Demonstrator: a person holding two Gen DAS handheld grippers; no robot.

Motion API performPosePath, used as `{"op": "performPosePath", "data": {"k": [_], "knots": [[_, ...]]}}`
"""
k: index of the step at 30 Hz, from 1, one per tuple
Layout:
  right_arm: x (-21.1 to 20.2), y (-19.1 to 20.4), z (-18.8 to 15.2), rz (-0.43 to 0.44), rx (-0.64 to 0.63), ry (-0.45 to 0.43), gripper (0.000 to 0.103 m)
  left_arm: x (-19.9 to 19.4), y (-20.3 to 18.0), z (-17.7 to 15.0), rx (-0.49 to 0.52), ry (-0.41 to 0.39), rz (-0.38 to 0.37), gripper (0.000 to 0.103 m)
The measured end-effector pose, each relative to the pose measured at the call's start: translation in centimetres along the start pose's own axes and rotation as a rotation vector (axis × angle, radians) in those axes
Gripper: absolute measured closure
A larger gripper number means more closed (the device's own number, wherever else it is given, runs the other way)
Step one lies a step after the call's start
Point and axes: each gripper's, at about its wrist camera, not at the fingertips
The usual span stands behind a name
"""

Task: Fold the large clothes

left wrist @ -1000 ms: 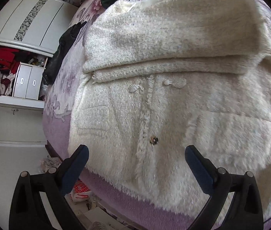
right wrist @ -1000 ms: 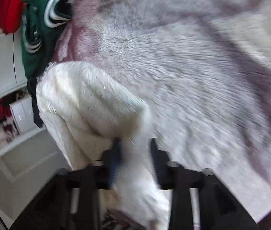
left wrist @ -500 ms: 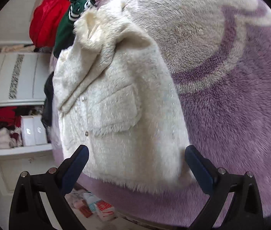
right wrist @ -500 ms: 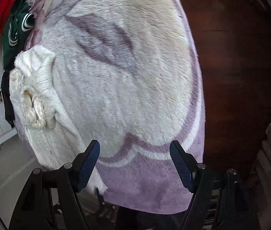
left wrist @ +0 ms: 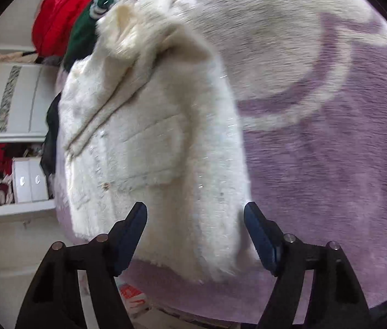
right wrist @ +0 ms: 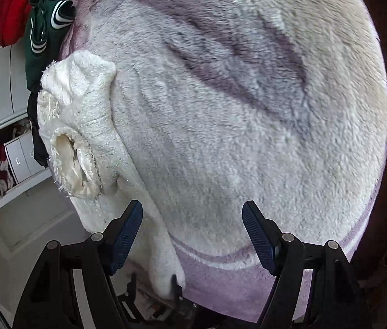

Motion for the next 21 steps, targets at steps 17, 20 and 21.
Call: {"op": "performPosePath", "data": {"k": [17,20,21], "knots": [[3.4,1.7,2.3,0.366,0.03,0.017,0.01,1.6,4.7,-0.8,-0.086,-0.004,-0.018,0.093],[4.0,4.9,2.6,0.434,-0.042,-0.019,0.006,1.0,5.5,-0.9,-0.085,-0.008,-0.007,0.093],[3.9,6.5,2.6,0.452,-0.093,-0.039,0.006,0.7,5.7,-0.9,-0.087,-0.007,-0.005,0.093]]}}
Point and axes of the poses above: each gripper's, at about its wrist camera, not at the fingertips, and x roughly the way its jaws point, y to its left, z to its top, and after that the axes turned 8 degrees about -y, right-handed
